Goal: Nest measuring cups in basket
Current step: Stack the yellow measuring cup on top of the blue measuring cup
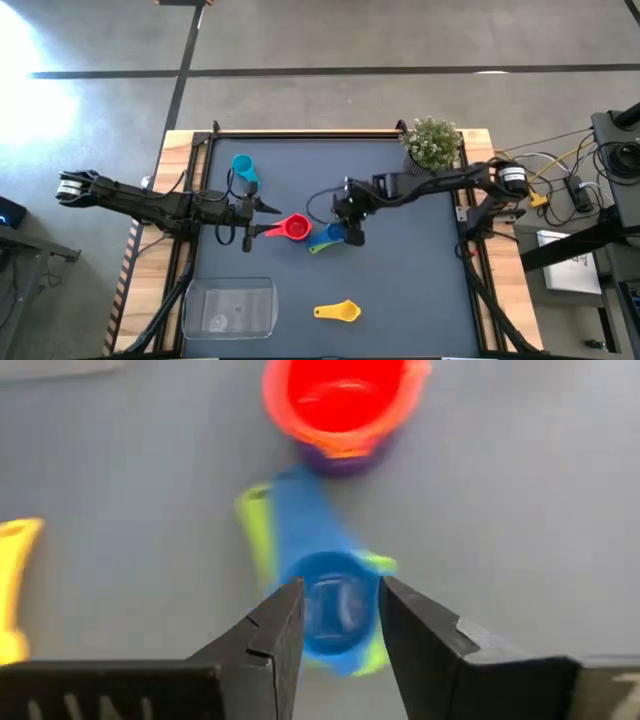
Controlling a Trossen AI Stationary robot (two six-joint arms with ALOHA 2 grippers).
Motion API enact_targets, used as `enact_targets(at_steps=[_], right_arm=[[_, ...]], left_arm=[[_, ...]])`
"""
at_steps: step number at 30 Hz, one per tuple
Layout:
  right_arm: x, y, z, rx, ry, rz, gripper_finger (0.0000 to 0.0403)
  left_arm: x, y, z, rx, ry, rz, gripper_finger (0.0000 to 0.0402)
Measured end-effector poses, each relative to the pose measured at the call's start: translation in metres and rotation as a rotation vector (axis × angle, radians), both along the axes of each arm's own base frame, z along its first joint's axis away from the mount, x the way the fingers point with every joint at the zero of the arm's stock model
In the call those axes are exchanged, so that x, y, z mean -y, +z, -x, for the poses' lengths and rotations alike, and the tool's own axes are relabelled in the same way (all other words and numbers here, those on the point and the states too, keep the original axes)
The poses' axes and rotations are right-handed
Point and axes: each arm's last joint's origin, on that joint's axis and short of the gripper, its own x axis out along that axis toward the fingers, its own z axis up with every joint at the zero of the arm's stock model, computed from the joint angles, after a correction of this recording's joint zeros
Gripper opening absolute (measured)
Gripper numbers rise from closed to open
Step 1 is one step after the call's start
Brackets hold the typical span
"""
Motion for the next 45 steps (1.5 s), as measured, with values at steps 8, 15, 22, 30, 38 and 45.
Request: enact_targets(at_steps=[8,15,22,30,38,45], right_arm=[[-0.079,0.005,0.006,0.026,0.104,0.036,0.0109],[-0.128,0.005,0.019,0.046,0.024,0.052,0.0093],[-0.153,-0.001,0.031,0.064,-0.066,0.054,0.0093],[-0.172,-0.015,0.042,0.131,-0.13,0.03,0.0092],[-0.181,-0.027,0.044,0.174,-0.166,-0.025,0.009],[-0.186,-0.047,0.036,0.136,-0.153,0.02,0.0091]], left_arm=[[0.0,0.0,0.0,0.0,0.0,0.0,0.0155],[0.0,0.0,0.0,0.001,0.001,0.001,0.0155],[0.0,0.004,-0.001,0.044,0.01,0.05,0.0155],[0.0,0.005,-0.001,0.053,0.019,0.087,0.0155],[0.0,0.006,-0.001,0.056,0.018,0.086,0.0155],[0.0,0.006,-0.002,0.056,0.018,0.069,0.0155]])
